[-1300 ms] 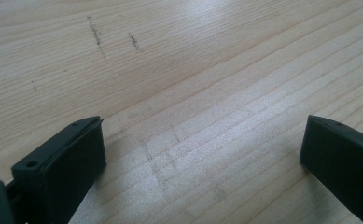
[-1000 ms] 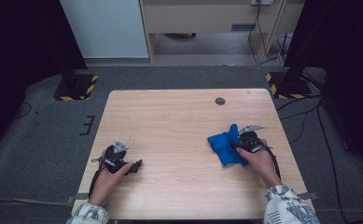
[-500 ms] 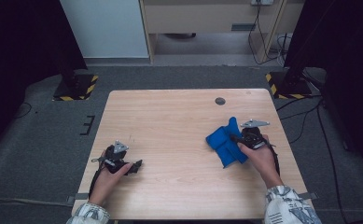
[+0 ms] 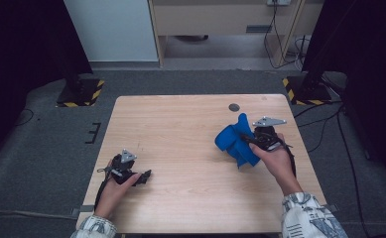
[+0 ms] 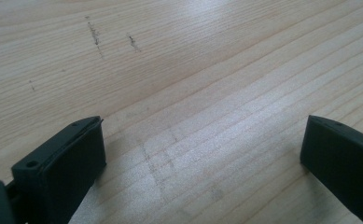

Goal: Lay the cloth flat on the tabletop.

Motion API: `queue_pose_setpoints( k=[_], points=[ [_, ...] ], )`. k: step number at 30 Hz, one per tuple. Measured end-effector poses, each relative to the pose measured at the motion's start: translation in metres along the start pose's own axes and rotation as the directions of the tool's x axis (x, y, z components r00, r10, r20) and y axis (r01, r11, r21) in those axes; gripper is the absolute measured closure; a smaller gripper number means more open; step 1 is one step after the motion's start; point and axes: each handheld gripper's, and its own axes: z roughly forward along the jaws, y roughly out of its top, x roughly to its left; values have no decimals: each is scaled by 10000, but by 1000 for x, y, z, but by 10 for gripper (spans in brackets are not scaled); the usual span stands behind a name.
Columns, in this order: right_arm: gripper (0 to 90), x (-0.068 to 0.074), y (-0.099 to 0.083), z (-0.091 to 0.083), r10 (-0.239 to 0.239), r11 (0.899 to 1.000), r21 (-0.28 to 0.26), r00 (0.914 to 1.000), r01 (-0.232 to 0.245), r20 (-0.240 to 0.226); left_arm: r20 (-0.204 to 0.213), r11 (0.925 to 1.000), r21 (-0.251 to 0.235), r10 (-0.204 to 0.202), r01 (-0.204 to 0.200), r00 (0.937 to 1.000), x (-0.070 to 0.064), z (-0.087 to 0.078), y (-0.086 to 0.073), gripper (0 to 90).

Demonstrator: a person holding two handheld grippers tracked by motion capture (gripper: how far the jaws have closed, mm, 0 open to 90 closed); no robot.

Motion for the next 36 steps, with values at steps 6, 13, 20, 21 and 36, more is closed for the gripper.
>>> queue_pose_setpoints(
  k=[6,13,20,21,36],
  points=[
    [778,13,15,-1,-266,9994,-228,9993,260,-257,-3,10000,2,-1,1,10000,0,0,0,0],
    [778,31,30,3,-582,9979,-303,9970,567,-512,-1,10000,5,4,-4,10000,0,0,0,0],
    [777,49,43,8,-986,9947,-386,9921,958,-778,0,10000,3,3,-3,10000,0,0,0,0],
    [777,52,44,9,-1025,9942,-394,9915,996,-805,0,10000,3,0,0,10000,0,0,0,0],
    [774,77,55,28,-1540,9880,-248,9818,1522,-1107,2,10000,3,6,-6,10000,0,0,0,0]
  ],
)
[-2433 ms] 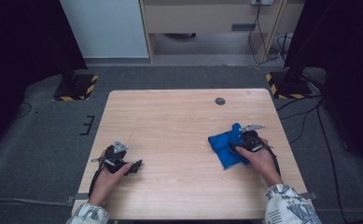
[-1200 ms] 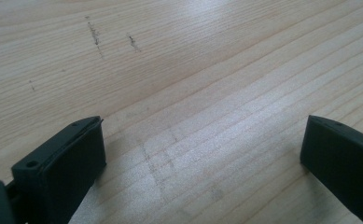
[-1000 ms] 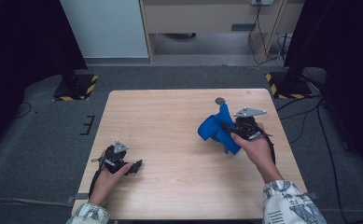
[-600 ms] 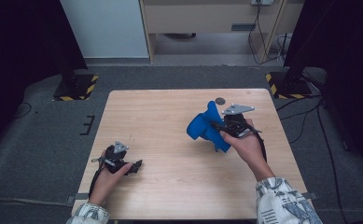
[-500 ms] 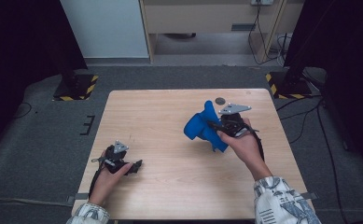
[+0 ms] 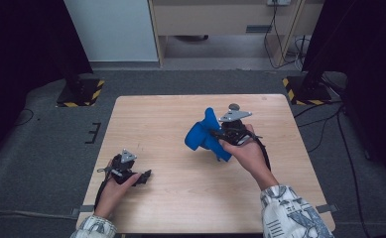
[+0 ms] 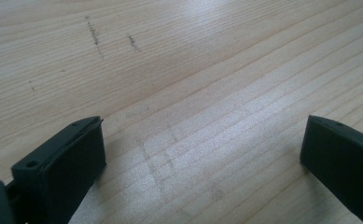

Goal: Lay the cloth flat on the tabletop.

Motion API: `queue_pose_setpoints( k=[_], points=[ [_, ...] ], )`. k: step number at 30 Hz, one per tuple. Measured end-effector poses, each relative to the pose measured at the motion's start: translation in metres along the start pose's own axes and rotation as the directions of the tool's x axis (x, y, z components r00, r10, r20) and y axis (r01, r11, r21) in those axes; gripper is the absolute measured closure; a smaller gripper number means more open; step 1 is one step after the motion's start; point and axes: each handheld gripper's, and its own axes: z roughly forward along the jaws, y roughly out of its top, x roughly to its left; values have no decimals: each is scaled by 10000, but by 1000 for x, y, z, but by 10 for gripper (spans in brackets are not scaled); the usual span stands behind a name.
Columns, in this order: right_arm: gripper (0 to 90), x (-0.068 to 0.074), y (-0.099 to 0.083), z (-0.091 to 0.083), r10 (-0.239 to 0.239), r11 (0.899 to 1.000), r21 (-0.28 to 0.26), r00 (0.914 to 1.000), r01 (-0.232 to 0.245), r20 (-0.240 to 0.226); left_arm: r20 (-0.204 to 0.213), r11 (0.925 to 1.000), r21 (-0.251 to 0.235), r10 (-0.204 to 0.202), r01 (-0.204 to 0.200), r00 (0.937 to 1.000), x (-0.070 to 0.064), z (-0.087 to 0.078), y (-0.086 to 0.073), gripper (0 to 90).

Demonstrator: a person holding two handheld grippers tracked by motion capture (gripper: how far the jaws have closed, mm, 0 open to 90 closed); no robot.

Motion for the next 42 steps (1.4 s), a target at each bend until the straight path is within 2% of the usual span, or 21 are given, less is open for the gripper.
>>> queue_pose_setpoints(
  k=[9,14,21,25,29,35,39,42],
  points=[
    [766,14,-8,24,-157,9987,484,9995,171,-291,9,10000,4,11,-11,10000,0,0,0,0],
    [763,26,-19,41,-257,9959,847,9982,302,-539,7,10000,6,18,-18,10000,0,0,0,0],
    [750,40,-37,63,-134,9922,1220,9963,237,-845,12,10000,6,26,-26,10000,0,0,0,0],
    [722,47,-47,76,-298,9874,1527,9963,420,-810,-5,10000,3,8,-8,10000,-1,1,1,0],
    [647,47,-57,84,-145,9850,1704,9976,260,-684,-21,10000,-7,34,-34,10000,-1,1,1,0],
    [591,38,-66,83,10,9829,1840,9995,49,-318,75,9999,-72,124,-124,9999,-4,1,2,18],
    [452,34,-68,81,124,9810,1938,9995,-66,-284,206,9996,-44,275,-275,9994,-8,2,5,41],
    [278,33,-66,76,197,9838,1789,9994,-146,-268,256,9992,-92,396,-394,9989,-11,1,7,46]
  ],
)
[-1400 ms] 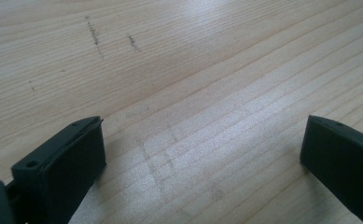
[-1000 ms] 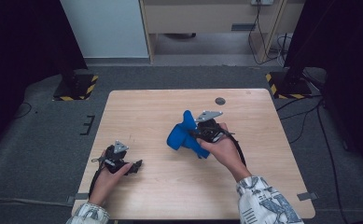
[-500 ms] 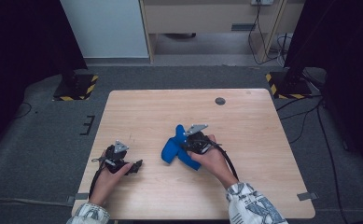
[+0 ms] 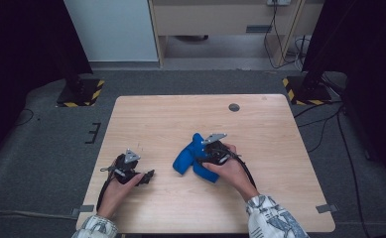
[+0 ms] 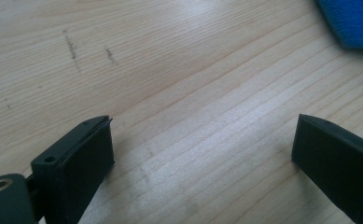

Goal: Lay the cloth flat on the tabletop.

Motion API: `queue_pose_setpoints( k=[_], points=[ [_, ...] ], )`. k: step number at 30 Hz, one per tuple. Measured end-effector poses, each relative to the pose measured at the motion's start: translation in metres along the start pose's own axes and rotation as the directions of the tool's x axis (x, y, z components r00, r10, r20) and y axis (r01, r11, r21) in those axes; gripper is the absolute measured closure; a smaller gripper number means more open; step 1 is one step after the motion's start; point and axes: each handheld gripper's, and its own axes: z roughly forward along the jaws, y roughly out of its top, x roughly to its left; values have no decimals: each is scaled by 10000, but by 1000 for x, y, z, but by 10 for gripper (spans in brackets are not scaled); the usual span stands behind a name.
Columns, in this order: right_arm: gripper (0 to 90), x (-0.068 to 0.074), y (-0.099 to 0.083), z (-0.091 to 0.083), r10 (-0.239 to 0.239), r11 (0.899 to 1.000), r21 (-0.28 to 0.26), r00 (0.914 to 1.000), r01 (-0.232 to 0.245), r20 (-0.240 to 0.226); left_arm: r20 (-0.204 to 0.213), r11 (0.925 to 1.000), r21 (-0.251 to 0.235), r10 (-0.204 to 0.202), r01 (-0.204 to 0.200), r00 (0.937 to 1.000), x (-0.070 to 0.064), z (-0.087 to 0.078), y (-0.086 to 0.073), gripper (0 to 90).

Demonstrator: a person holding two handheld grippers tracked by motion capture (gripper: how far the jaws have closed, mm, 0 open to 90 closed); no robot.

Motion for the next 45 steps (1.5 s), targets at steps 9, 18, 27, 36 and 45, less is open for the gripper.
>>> queue_pose_setpoints(
  k=[9,18,27,36,45],
  points=[
    [151,-2,10,-34,100,9955,-938,9999,-90,97,27,9990,-441,23,-22,10000,-4,-7,4,61],
    [502,-29,-24,-66,305,9942,-1054,9966,-223,769,142,9932,-1152,164,-146,9998,-18,-14,13,106],
    [768,-56,-60,-61,1224,9890,-966,9865,-1121,1087,529,9867,-1570,516,-427,9973,-44,-18,23,218],
    [687,-48,-72,-58,1394,9852,-1087,9884,-1324,599,1190,9818,-1764,923,-704,9886,-67,-22,33,288],
    [528,-37,-71,-40,1463,9881,-611,9850,-1411,915,1700,9714,-2125,1435,-1060,9749,-97,-12,52,284]
  ],
)
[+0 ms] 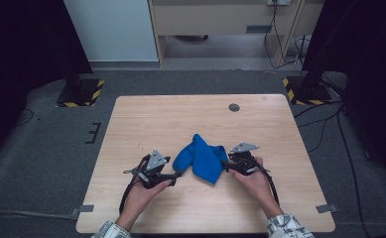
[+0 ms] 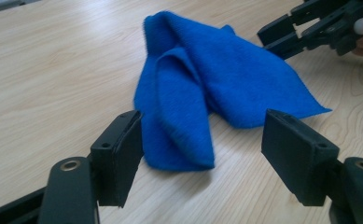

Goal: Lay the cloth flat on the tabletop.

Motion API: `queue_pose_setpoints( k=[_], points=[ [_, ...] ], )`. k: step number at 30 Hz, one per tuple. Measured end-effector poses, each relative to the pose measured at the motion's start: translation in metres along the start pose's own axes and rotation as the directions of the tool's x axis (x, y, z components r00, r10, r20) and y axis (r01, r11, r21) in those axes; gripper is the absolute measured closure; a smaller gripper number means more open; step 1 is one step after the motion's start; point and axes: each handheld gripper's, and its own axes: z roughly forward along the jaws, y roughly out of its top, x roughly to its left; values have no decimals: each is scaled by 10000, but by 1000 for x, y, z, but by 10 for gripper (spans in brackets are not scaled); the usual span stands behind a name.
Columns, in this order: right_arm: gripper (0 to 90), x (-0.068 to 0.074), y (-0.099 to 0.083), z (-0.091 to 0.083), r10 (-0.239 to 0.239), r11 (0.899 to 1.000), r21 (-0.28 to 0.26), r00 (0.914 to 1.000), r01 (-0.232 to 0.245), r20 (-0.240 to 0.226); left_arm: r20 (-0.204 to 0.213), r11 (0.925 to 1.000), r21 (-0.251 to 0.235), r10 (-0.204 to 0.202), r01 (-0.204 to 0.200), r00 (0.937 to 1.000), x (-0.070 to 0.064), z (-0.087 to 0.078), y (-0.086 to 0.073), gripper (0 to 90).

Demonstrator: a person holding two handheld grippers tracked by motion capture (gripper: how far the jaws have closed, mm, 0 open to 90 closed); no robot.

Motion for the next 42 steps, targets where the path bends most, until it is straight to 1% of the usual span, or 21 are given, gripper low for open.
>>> queue_pose_setpoints(
  k=[2,4,5,6,7,9,11,13,15,16,18,20,25,26,27,29,31,33,36,39,42],
  points=[
    [520,1,-1,2,44,10000,45,10000,-44,-78,233,10000,30,86,-87,9997,-5,8,4,276],
    [552,3,-2,4,-80,9998,157,9999,82,-108,471,9998,103,148,-153,9988,-11,17,6,275],
    [569,5,-2,5,-175,9998,71,9998,176,-129,566,9995,182,243,-254,9981,-14,21,7,272],
    [611,6,-2,5,-222,9997,42,9997,222,-139,566,9995,182,243,-254,9981,-14,21,7,268],
    [663,7,-2,5,-301,9995,44,9992,302,-251,747,9984,335,423,-449,9963,-21,29,8,265],
    [755,9,-2,5,-388,9992,42,9982,390,-447,779,9970,438,597,-632,9952,-26,37,9,258],
    [814,10,-3,5,-503,9987,13,9970,505,-581,691,9938,576,915,-956,9934,-30,44,9,253],
    [845,12,-3,5,-588,9982,38,9962,592,-639,677,9912,727,1054,-1103,9921,-32,50,7,252],
    [862,13,-3,5,-609,9981,28,9961,612,-642,670,9908,823,1022,-1076,9925,-32,56,7,252],
    [863,12,-3,5,-651,9979,23,9958,654,-649,689,9911,824,990,-1045,9927,-32,59,7,272],
    [864,12,-3,5,-665,9978,32,9954,669,-697,687,9889,966,1064,-1127,9919,-31,63,7,341],
    [866,12,-3,4,-678,9977,48,9952,683,-705,748,9876,1134,1001,-1082,9922,-31,67,7,420],
    [870,13,-3,4,-744,9972,51,9946,750,-722,663,9760,1553,1438,-1525,9874,-34,74,9,577],
    [871,13,-3,4,-771,9970,49,9945,776,-706,676,9717,1645,1601,-1693,9848,-33,76,11,620],
    [872,13,-3,4,-784,9969,15,9946,787,-682,705,9705,1690,1623,-1721,9842,-33,77,12,674],
    [873,14,-3,4,-759,9971,36,9948,764,-680,659,9725,1674,1527,-1618,9861,-31,77,13,770],
    [873,13,-3,3,-732,9973,31,9949,736,-696,614,9765,1510,1462,-1540,9873,-28,73,16,856],
    [874,12,-2,1,-780,9969,18,9945,783,-699,551,9861,1060,1224,-1277,9909,-24,63,20,869],
    [875,11,-2,-2,-736,9973,-40,9952,735,-652,326,9957,475,779,-794,9964,-16,49,26,870],
    [877,8,-2,-7,-684,9976,-90,9958,680,-614,-7,9997,66,243,-243,9997,-4,37,29,869],
    [877,4,-3,-12,-709,9975,-82,9959,706,-560,-354,9995,-26,-301,300,9989,11,29,27,868]
  ],
)
